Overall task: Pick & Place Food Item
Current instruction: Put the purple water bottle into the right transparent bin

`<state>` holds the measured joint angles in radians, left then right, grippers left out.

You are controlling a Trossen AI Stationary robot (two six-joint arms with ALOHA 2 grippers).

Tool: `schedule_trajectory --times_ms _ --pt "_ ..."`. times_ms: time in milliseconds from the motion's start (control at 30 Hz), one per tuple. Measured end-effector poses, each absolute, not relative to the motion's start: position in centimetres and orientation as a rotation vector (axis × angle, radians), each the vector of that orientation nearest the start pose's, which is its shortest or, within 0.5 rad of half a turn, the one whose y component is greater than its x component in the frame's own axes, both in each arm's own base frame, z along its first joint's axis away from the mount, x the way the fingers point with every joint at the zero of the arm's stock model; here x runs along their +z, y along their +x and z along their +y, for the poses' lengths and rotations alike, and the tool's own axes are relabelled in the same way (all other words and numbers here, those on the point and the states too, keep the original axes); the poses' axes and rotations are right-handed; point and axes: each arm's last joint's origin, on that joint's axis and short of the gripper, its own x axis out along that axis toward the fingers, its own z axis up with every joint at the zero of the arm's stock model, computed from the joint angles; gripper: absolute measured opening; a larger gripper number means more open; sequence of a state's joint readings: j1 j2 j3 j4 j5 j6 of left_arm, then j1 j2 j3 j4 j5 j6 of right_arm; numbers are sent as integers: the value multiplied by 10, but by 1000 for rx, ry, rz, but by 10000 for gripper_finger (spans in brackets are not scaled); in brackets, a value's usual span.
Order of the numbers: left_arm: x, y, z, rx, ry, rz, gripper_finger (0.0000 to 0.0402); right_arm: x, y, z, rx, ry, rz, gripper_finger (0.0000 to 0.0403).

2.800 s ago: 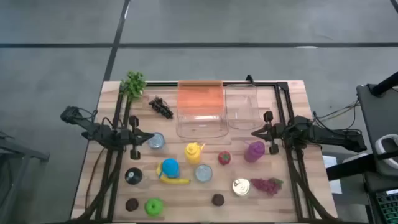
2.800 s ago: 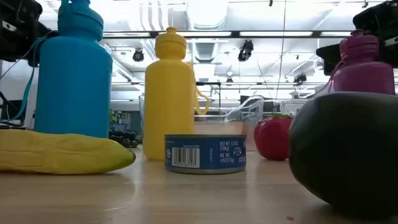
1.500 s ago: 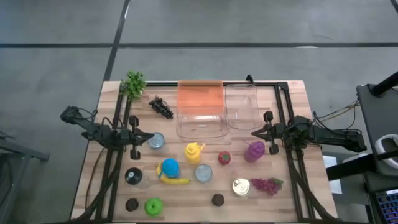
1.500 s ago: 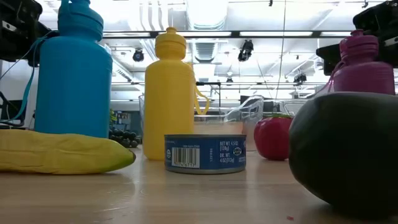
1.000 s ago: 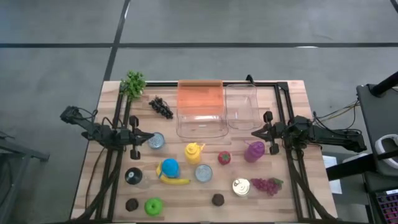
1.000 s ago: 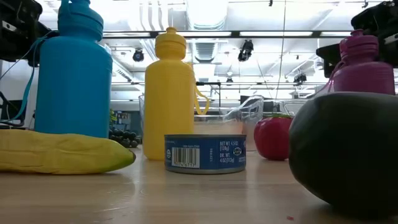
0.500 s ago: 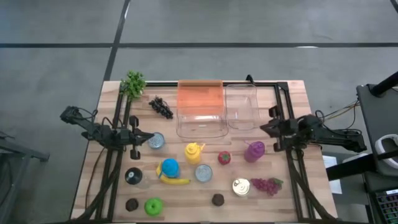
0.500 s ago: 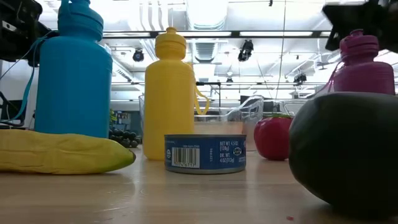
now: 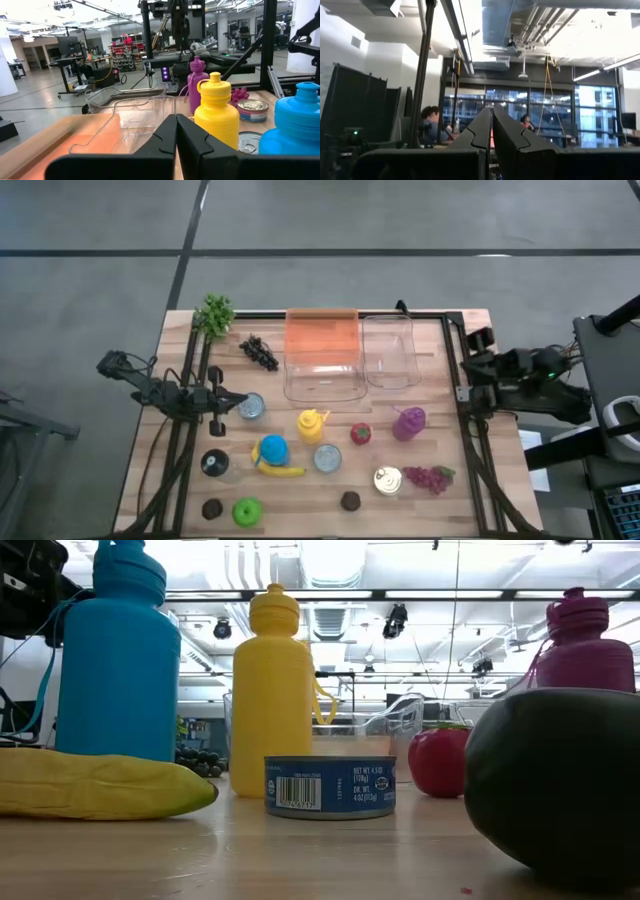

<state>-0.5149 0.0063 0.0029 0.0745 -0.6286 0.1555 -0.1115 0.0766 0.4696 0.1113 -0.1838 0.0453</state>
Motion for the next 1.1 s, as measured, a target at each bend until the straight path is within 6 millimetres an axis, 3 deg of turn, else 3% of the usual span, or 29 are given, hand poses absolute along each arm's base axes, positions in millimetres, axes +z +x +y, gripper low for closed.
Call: schedule_trajectory --times_ms 300,500,667,833,1100 --pt "171 89 -31 118 117 -51 10 397 33 2 72 -45 -372 13" --pt "171 89 -31 118 117 -51 10 427 44 0 71 -94 -4 13" --pt "171 89 -31 118 117 -51 10 440 62 -2 82 -50 281 13" --pt "171 89 -31 118 117 -51 10 432 75 -3 86 18 546 13" --pt "171 89 -31 118 117 -51 10 424 93 -5 81 49 622 13"
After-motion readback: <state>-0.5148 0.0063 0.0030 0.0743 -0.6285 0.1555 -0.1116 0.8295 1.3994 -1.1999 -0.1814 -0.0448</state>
